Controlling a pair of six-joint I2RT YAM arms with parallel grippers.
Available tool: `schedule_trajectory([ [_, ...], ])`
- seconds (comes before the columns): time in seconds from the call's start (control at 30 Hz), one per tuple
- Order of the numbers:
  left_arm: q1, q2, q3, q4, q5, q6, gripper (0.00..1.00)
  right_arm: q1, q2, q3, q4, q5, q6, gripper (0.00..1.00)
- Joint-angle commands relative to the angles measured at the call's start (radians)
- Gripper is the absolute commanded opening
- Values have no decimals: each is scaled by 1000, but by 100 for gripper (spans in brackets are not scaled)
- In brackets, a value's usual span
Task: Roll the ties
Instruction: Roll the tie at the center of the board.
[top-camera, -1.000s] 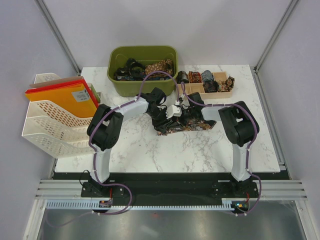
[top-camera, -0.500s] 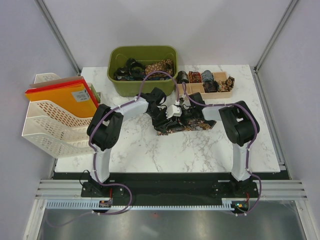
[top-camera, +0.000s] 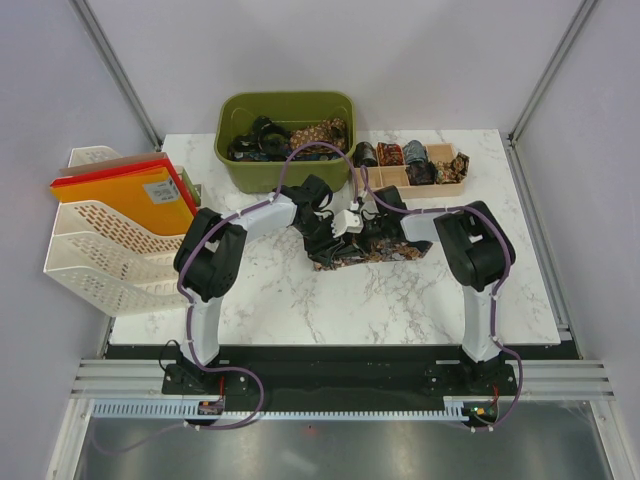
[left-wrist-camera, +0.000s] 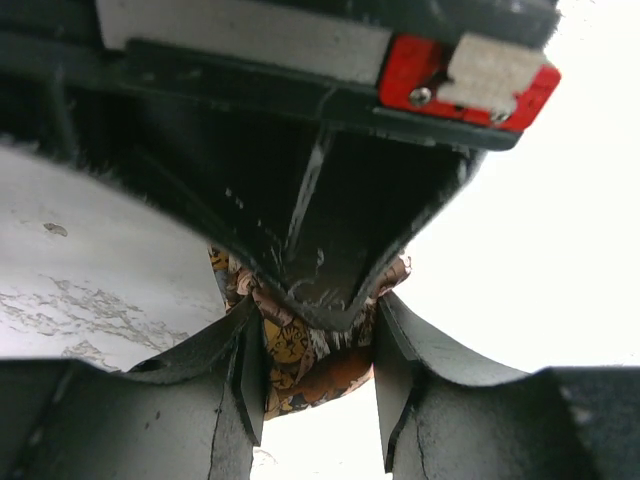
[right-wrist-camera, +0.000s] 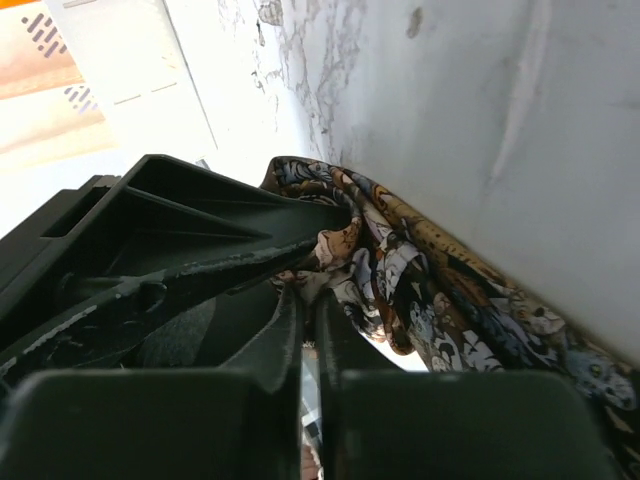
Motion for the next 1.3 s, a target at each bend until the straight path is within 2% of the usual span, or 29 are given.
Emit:
schedule_trajectory([
  [0.0,1,70,-61,-92,-83,26,11,-1,58,-3,-1,42,-21,0],
  [0.13,1,28,-73,-95,-54,31,18,-37,77,-11,-33,71,-58,0],
  [0.4,28,-74,-67,-68,50,35,49,-60,111,-26,-88,110,-113,0],
  [0.83,53,-212,-168,60,130,86,72,-96,142,-25,-139,160,-150,0],
  [0.97,70,-266,-246,155,82,77,94,-103,157,-16,-156,176,-159,0],
  [1.03,76,-301,-309,233,58,74,100,-103,169,-6,-167,182,-164,0],
  [1.13,76,-340,-389,364,27,74,100,-103,177,9,-179,190,-173,0],
  [1.27,73,-331,-412,443,10,80,100,-103,171,10,-187,191,-177,0],
])
